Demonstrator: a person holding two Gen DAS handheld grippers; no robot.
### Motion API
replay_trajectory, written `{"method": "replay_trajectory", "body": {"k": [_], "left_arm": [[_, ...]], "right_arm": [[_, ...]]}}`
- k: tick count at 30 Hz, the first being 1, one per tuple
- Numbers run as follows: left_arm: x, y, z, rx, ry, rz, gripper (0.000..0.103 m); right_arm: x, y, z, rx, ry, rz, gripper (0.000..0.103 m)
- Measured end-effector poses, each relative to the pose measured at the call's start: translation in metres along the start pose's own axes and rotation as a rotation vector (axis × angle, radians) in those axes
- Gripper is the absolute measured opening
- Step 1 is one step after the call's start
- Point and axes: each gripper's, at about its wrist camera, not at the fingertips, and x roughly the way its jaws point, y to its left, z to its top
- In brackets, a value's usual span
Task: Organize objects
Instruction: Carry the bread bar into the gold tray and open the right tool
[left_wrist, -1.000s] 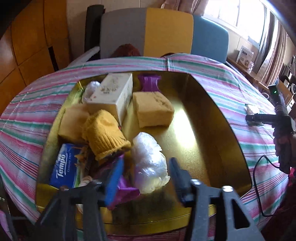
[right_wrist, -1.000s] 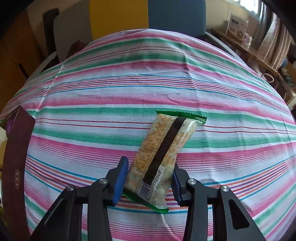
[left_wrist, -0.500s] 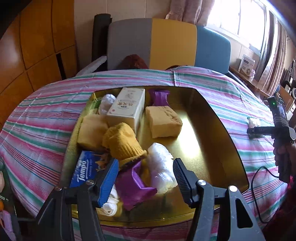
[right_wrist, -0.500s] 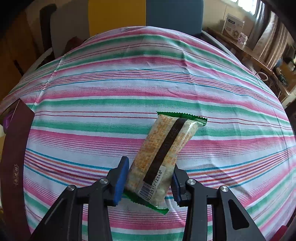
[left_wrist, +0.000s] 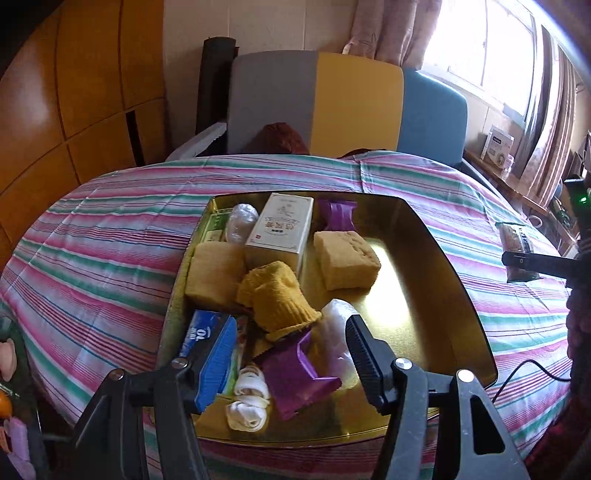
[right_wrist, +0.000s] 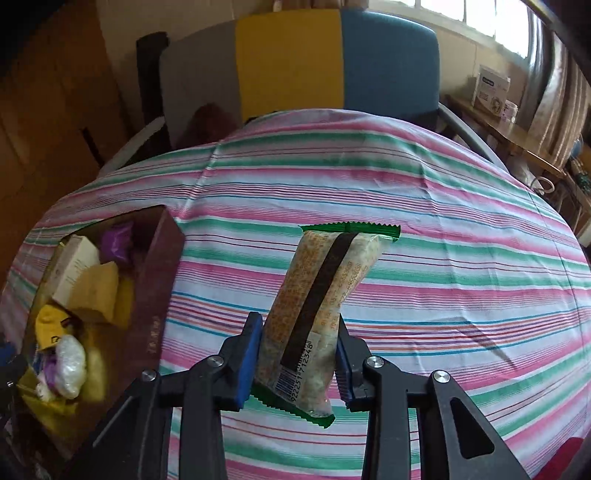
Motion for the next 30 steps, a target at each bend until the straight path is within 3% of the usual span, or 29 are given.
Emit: {"method": "replay_trajectory", "body": {"k": [5, 12, 15, 21, 26, 28, 30], "left_arm": [[0.001, 0.010, -0.002, -0.019, 0.007, 0.011, 0.063], [0.003, 0.025, -0.002, -0.050, 0.012, 0.030, 0.063], [0.002, 0.027, 0.000, -0.055, 0.006, 0.031, 0.063], [0.001, 0.032, 0.000, -0.069, 0.010, 0.033, 0.063], [0.001, 0.031, -0.001, -0.069, 0.011, 0.028, 0.063], [-0.001, 0.030, 0.000, -0.066, 0.003, 0.024, 0.063], [-0.003, 0.030, 0.001, -0.067, -0.001, 0.021, 0.063]], "right_arm": [[-0.019, 0.060, -0.007, -0.095, -0.016, 0.111, 0.036], [-0.009, 0.148, -0.031, -0.272, 0.078, 0.255, 0.036], [0.010, 0.176, -0.043, -0.335, 0.125, 0.246, 0.037], [0.037, 0.197, -0.062, -0.329, 0.191, 0.245, 0.041], [0.030, 0.194, -0.067, -0.288, 0.155, 0.236, 0.049], [0.024, 0.192, -0.069, -0.272, 0.117, 0.209, 0.061], [0.017, 0.190, -0.068, -0.254, 0.080, 0.194, 0.063]]}}
